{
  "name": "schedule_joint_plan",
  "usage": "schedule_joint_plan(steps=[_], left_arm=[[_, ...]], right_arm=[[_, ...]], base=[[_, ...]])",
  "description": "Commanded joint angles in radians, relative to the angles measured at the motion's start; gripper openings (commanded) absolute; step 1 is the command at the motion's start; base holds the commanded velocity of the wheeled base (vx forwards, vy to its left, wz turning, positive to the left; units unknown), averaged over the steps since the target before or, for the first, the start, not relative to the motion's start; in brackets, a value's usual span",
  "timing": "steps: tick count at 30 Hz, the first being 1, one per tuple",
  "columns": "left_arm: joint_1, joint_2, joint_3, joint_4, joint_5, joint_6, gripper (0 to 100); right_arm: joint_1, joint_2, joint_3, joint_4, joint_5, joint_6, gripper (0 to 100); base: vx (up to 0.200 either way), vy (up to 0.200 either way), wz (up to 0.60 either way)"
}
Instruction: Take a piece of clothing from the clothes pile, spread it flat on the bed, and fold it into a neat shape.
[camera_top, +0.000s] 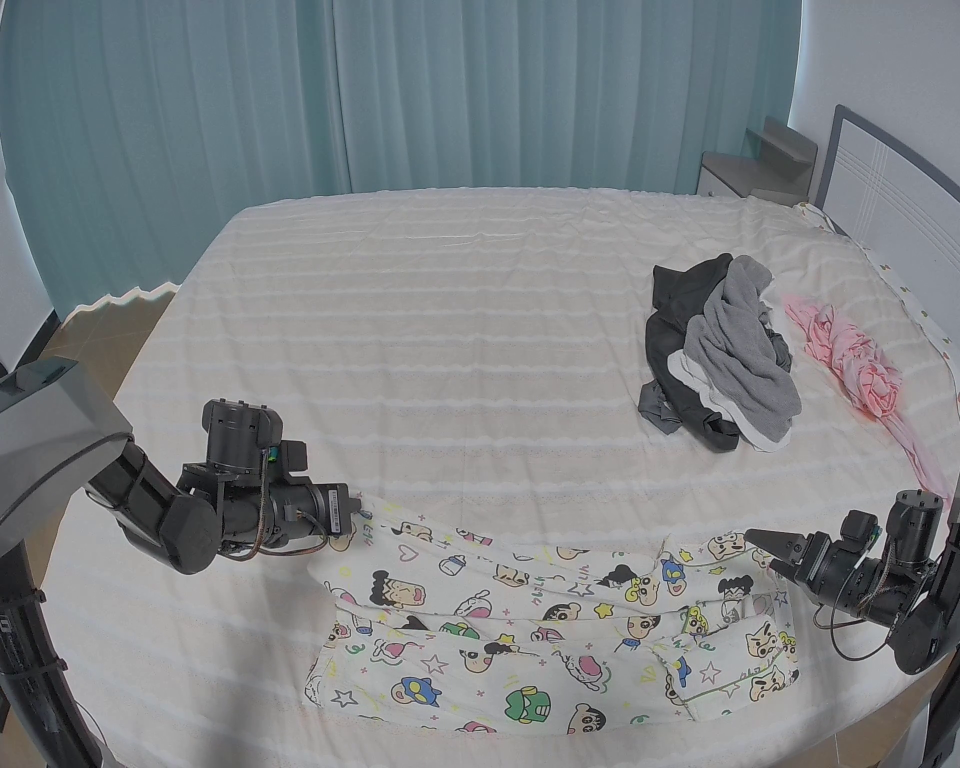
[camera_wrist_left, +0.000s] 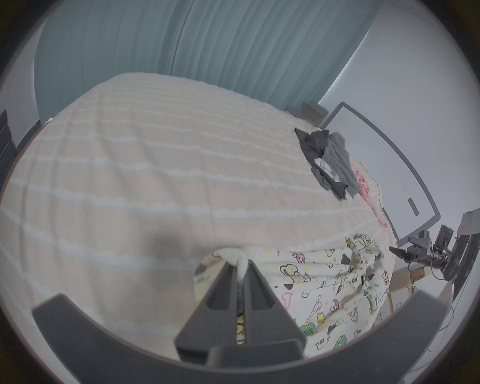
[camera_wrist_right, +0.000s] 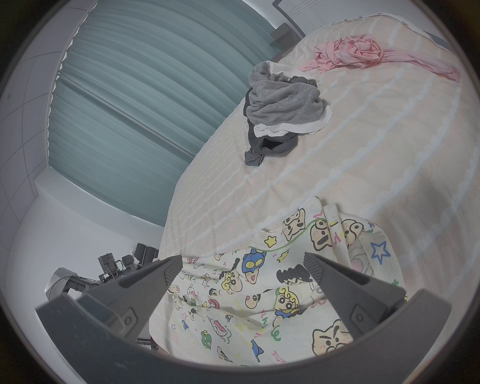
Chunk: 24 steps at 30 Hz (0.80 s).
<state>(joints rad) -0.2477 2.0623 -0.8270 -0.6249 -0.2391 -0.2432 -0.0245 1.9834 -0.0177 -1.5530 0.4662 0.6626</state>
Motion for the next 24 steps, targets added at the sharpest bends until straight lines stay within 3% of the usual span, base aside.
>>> schedule_joint_plan(steps=[1,7,13,24], left_arm=[[-0.015,-0.005,-0.050,-0.001,0.006,-0.002,0],[-0.032,-0.002,-0.069,-0.009,0.009,-0.001,0],[-0.039,0.021,-0.073,-0.170,0.072,-0.002,0],[-0.039,0.025,-0.043,-0.190,0.075,-0.002,0]], right_arm=[[0.000,0.000,0.018,-0.004,0.000,0.000,100],[0.000,0.000,0.018,-0.004,0.000,0.000,100],[0.000,0.000,0.018,-0.004,0.000,0.000,100],[0.000,0.000,0.018,-0.004,0.000,0.000,100]], base=[[0.000,0.000,0.00],[0.000,0.000,0.00],[0.000,0.000,0.00],[0.000,0.000,0.00]])
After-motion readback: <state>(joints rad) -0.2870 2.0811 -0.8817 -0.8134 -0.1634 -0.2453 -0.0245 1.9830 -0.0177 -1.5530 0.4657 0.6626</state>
